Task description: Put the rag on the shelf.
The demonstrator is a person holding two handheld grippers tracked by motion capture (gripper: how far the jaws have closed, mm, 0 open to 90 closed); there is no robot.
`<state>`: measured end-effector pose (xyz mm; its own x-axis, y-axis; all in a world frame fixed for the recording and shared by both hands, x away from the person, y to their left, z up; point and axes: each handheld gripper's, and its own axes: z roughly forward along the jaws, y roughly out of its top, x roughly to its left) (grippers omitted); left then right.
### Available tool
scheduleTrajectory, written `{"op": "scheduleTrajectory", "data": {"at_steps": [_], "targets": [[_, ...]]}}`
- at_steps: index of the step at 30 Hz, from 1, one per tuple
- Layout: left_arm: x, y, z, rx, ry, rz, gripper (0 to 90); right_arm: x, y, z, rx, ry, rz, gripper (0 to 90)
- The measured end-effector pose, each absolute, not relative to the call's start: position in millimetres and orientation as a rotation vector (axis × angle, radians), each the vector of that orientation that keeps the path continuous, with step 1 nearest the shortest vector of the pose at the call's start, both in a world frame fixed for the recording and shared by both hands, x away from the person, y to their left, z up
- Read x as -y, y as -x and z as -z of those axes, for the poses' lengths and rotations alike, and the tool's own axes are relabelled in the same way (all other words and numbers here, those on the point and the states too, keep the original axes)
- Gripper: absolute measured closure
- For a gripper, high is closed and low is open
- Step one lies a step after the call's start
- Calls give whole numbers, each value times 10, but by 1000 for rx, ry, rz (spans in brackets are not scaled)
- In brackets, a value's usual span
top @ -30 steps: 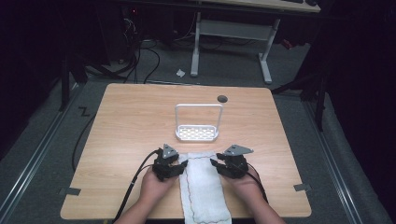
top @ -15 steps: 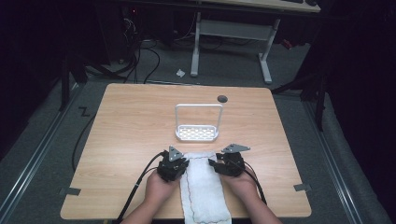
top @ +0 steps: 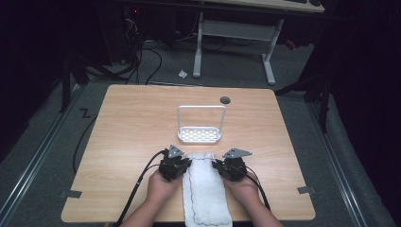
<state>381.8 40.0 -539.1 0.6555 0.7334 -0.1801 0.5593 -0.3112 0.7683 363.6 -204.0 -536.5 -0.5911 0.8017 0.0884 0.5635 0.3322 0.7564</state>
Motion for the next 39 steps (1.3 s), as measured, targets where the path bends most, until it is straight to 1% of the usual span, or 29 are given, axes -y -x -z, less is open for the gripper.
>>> {"op": "scheduleTrajectory", "data": {"at_steps": [4, 8, 11, 15, 16, 17, 22, 31, 39], "targets": [[-437, -3815, 5389, -1017, -1972, -234, 828, 2029, -3610, 5353, -2282, -1181, -1103, 849], [-446, -3787, 5382, -994, -1960, -249, 830, 2024, -3593, 5335, -2265, -1168, -1109, 850], [-478, -3780, 5376, -990, -1928, -234, 831, 2024, -3589, 5321, -2254, -1162, -1117, 851], [-514, -3765, 5332, -960, -1899, -253, 835, 2005, -3551, 5227, -2219, -1134, -1131, 853], [-526, -3767, 5313, -959, -1882, -249, 835, 1985, -3522, 5151, -2199, -1108, -1135, 853], [-536, -3766, 5287, -960, -1859, -249, 835, 1985, -3522, 5151, -2199, -1108, -1135, 853], [-583, -3773, 5044, -923, -1805, -302, 835, 1970, -3478, 4915, -2140, -1056, -1158, 852], [-639, -3838, 4606, -888, -1727, -388, 834, 1954, -3561, 4528, -2044, -1037, -1253, 851], [-671, -3813, 4276, -849, -1672, -467, 834, 1922, -3587, 4200, -1969, -985, -1303, 851]]}}
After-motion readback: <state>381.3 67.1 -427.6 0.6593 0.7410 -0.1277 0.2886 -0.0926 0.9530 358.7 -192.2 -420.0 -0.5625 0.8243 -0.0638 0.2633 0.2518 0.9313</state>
